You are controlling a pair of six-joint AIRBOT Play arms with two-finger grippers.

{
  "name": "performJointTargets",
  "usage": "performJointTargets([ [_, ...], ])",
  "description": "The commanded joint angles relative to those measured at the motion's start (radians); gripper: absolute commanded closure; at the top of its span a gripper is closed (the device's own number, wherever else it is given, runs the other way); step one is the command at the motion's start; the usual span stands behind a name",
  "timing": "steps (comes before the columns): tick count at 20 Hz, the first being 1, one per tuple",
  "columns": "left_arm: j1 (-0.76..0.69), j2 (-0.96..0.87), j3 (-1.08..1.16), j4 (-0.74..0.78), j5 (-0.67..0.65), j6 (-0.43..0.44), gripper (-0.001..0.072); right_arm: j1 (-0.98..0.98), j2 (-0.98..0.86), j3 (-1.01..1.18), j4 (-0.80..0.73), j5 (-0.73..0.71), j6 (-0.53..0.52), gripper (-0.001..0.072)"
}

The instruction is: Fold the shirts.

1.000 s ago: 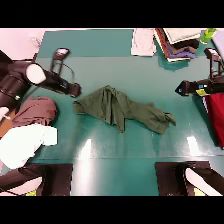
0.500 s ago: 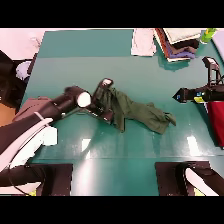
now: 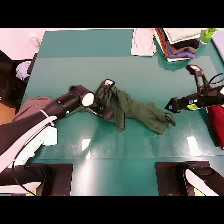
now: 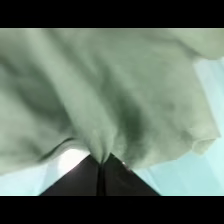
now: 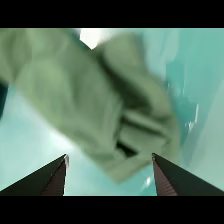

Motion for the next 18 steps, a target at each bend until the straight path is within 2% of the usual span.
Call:
performJointTargets([
  [1,0.050,0.045,0.011,0.044,-0.029,0.003,0.0680,0.068,-0.019,0.000,-0.003,0.061,-0.031,0.0115],
  [4,0.066,0.047,0.011,0.048,-0.051,0.005,0.0680,0.087,-0.117,0.000,-0.002,0.016,-0.030,0.0122],
  [5,0.066,0.047,0.011,0.047,-0.056,0.005,0.0680,0.087,-0.151,0.000,-0.002,-0.001,-0.030,0.0159],
  [8,0.066,0.047,0.011,0.047,-0.058,0.003,0.0680,0.088,-0.239,0.000,0.000,-0.005,-0.030,0.0181],
  [9,0.066,0.047,0.011,0.047,-0.056,0.003,0.0680,0.100,-0.256,0.000,0.003,-0.019,-0.030,0.0280],
  [10,0.066,0.047,0.011,0.047,-0.055,0.003,0.0680,0.109,-0.264,0.000,0.003,-0.039,-0.031,0.0317],
  [11,0.066,0.047,0.011,0.047,-0.055,0.003,0.0680,0.121,-0.267,0.000,0.002,-0.064,-0.031,0.0406],
  [13,0.066,0.047,0.011,0.047,-0.058,0.004,0.0680,0.140,-0.252,0.001,-0.005,-0.115,-0.031,0.0667],
  [14,0.066,0.051,0.011,0.051,-0.060,0.003,0.0680,0.143,-0.228,0.001,-0.005,-0.141,-0.031,0.0697],
  [15,0.066,0.063,0.012,0.076,-0.061,0.003,0.0680,0.143,-0.198,0.004,-0.007,-0.160,-0.031,0.0697],
  [18,0.066,0.143,0.063,0.272,-0.110,-0.026,0.0681,0.143,-0.098,0.099,-0.114,-0.138,-0.025,0.0698],
])
